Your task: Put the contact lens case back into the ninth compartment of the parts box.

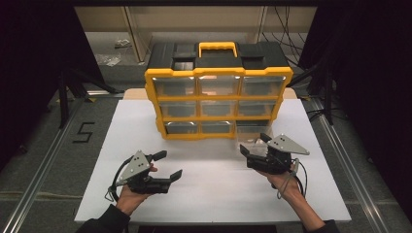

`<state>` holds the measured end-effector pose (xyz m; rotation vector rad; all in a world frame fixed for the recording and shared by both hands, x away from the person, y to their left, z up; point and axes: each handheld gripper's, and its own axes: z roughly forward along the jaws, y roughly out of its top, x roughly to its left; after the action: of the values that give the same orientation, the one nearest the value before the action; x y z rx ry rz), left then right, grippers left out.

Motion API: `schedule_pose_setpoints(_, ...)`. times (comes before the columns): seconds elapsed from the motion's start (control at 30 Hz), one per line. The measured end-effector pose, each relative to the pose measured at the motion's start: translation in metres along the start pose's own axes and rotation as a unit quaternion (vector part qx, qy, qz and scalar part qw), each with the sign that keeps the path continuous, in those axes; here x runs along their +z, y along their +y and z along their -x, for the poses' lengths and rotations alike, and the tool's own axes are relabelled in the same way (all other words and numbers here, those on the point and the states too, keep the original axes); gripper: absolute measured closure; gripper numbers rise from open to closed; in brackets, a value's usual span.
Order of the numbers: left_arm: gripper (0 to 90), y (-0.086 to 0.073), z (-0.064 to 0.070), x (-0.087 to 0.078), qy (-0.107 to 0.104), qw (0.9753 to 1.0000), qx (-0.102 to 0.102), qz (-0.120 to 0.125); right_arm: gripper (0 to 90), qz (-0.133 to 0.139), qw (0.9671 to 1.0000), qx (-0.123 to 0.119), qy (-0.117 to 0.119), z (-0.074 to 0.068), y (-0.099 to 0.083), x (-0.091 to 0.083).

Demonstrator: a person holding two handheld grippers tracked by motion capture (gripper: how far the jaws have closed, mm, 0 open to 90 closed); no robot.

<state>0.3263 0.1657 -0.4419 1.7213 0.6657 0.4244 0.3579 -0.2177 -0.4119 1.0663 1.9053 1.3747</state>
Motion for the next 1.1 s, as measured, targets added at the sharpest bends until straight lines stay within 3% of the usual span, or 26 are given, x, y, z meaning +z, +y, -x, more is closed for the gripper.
schedule_pose_setpoints(1.1, 15.6, 0.0, 0.0, 0.001, 0.001, 1.0, 0.0, 0.0, 19.6, -0.051, 0.9985, -0.012, 0.017, -0.007, -0.013, -0.007)
